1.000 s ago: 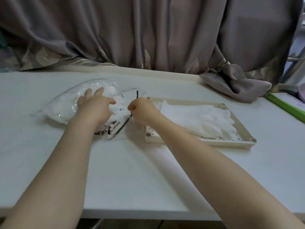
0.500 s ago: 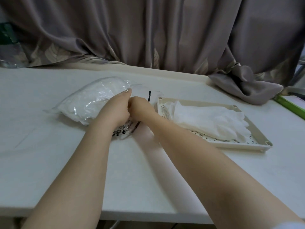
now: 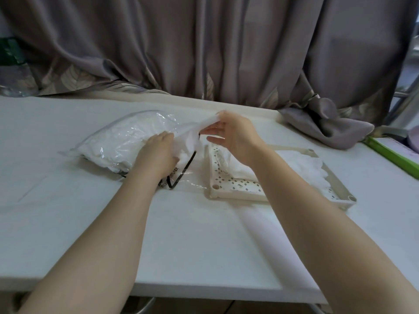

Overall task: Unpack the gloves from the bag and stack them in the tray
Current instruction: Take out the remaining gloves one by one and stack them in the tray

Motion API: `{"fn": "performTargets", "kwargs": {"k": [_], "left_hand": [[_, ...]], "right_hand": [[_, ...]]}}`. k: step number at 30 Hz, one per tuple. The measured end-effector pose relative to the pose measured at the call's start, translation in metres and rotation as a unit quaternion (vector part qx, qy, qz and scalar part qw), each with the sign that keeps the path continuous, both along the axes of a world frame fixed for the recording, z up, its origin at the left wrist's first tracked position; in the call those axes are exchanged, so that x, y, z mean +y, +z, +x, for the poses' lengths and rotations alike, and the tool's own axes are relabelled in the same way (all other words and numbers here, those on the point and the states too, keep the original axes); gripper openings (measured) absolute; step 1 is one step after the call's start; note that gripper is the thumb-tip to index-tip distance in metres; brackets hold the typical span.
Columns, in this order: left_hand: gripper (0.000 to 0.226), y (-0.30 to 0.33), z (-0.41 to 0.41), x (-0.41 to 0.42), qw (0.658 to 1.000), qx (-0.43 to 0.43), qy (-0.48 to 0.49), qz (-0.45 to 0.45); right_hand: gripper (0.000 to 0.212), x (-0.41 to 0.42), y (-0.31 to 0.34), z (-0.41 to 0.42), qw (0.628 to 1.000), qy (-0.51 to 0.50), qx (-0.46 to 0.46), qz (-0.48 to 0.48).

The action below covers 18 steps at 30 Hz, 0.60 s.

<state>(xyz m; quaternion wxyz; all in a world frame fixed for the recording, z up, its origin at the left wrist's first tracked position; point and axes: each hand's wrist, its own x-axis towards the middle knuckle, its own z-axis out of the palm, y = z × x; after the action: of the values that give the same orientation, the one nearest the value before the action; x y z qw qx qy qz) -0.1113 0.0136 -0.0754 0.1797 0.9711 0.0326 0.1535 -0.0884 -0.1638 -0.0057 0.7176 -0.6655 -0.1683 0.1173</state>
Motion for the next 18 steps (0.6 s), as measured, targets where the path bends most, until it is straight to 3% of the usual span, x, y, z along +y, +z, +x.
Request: {"fn": "performTargets", "kwargs": {"k": [2,4,8,11,14,16,18], "left_hand": [[0.051,-0.001,-0.002,-0.002,1.000,0.007,0.011,0.020],[0.054,-0.002,-0.004,-0.005,0.997,0.054,0.021,0.043],[0.078,0.008,-0.017,-0.022,0.996,0.073,0.026,0.035],[0.101,0.023,-0.028,-0.046,0.994,-0.022,-0.072,0.082],[0.094,0.028,-0.030,-0.073,0.973,-0.069,-0.202,0.087],[0.091,0.025,-0.031,-0.084,0.970,-0.030,-0.242,0.024],[0.090,0.030,-0.037,-0.086,0.962,0.062,-0.239,-0.113]], "right_hand": [[0.027,-0.011,0.004,-0.004,0.992,-0.021,0.043,0.115],[0.024,-0.018,0.007,-0.008,0.983,-0.036,0.059,0.169],[0.025,-0.036,0.013,-0.019,0.939,-0.057,0.123,0.317],[0.031,-0.052,0.012,-0.023,0.908,-0.024,0.165,0.385],[0.022,-0.064,0.007,-0.027,0.914,0.037,0.154,0.373],[0.015,-0.073,0.008,-0.030,0.918,0.062,0.137,0.366],[0.018,-0.086,0.008,-0.029,0.919,0.062,0.140,0.363]]}}
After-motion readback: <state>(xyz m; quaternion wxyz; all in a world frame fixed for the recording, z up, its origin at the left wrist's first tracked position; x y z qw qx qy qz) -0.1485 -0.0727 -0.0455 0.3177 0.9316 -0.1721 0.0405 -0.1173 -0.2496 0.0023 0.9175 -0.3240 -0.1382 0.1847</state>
